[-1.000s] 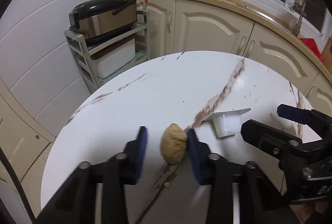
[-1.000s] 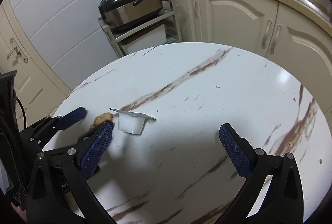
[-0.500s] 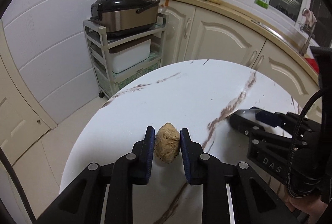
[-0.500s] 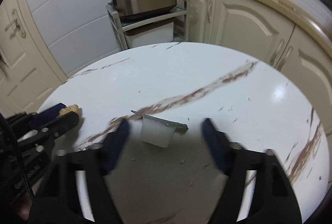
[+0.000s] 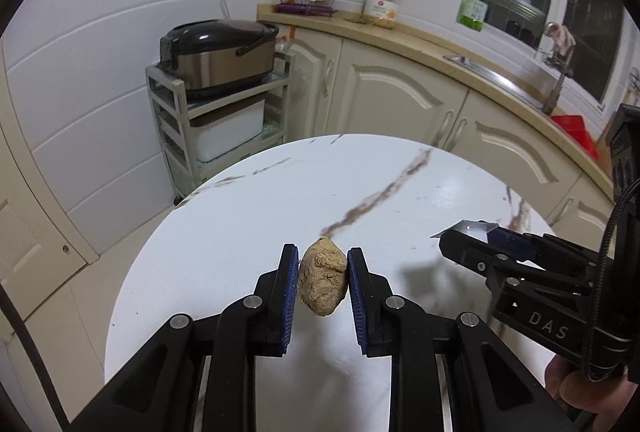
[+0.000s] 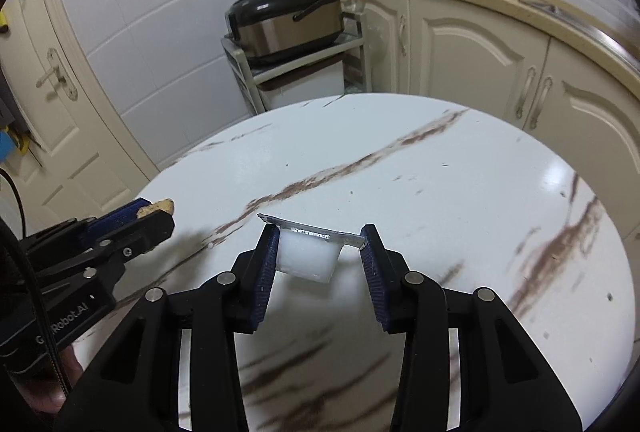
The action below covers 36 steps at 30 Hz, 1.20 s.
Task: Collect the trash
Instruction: 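Grasp the brown bread lump with the left tool while the right tool grasps the white plastic cup, then lift the bread lump and white cup and carry both over the blue bin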
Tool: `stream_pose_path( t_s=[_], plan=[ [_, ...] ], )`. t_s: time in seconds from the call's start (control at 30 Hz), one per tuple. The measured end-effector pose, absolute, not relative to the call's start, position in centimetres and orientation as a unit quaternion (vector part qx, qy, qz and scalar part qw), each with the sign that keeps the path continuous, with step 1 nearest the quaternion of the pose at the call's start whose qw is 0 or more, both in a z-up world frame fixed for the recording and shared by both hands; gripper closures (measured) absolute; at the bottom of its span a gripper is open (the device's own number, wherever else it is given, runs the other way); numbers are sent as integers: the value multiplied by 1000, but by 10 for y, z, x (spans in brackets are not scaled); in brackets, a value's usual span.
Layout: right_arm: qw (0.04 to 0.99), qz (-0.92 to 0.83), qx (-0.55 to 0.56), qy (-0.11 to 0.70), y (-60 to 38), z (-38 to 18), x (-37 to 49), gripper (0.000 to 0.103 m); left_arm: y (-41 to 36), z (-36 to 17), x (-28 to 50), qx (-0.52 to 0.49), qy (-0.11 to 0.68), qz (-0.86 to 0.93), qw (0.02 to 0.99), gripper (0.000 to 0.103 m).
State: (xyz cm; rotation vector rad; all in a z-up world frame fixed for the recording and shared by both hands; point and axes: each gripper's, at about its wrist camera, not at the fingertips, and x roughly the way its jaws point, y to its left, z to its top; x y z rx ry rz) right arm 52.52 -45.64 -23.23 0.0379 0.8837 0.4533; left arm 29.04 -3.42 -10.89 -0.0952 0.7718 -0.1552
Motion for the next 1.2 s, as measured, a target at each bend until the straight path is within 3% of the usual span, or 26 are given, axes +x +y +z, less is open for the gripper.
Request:
stream_pose_path(
  t_s=[0.7, 1.0, 1.2],
  plan=[
    [942, 138, 104, 289, -654, -124, 357, 64, -178, -47, 111, 25, 286, -197, 937, 82],
    [951, 76, 134, 267, -743, -123, 290, 64, -249, -57, 65, 43, 272, -279, 920, 82],
    [946, 26, 161, 279, -805, -148, 258, 64, -308, -86, 62, 62, 305, -329, 892, 82]
  ],
)
